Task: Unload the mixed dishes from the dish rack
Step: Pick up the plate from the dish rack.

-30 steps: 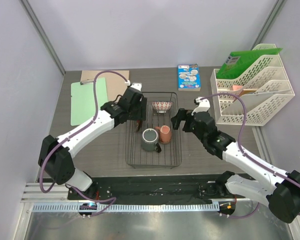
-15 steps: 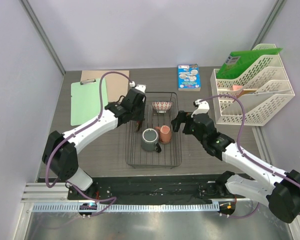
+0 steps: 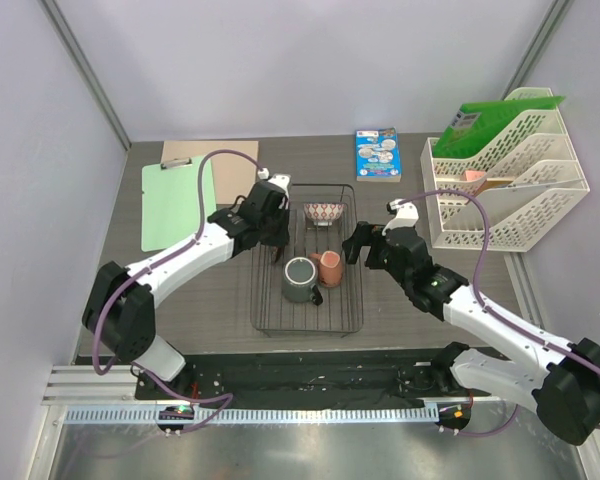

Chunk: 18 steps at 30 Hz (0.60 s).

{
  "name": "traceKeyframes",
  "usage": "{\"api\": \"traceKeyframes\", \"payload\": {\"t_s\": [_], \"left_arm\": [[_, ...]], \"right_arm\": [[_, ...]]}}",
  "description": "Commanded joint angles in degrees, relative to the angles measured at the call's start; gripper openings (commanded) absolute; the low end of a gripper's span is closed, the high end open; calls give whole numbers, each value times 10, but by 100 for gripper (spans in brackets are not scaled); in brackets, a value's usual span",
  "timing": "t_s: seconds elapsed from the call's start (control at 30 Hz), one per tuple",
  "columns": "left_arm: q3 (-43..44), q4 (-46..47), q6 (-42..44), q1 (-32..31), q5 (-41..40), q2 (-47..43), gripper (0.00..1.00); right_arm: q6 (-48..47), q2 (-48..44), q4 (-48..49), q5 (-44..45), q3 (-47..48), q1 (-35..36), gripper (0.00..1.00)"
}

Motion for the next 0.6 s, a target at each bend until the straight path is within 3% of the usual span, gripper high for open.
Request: {"api": "traceKeyframes", "payload": {"t_s": [0.0, 0.3, 0.57], "left_arm": [[-8, 25, 13, 5, 9, -25, 0], [4, 12, 21, 19, 40, -78, 0], [-2, 50, -6, 44, 169, -138, 0]], "right_arm": [[6, 0, 21, 0, -1, 2, 100], [5, -2, 17, 3, 3, 2, 100], [6, -8, 12, 1, 4, 3, 100]]}}
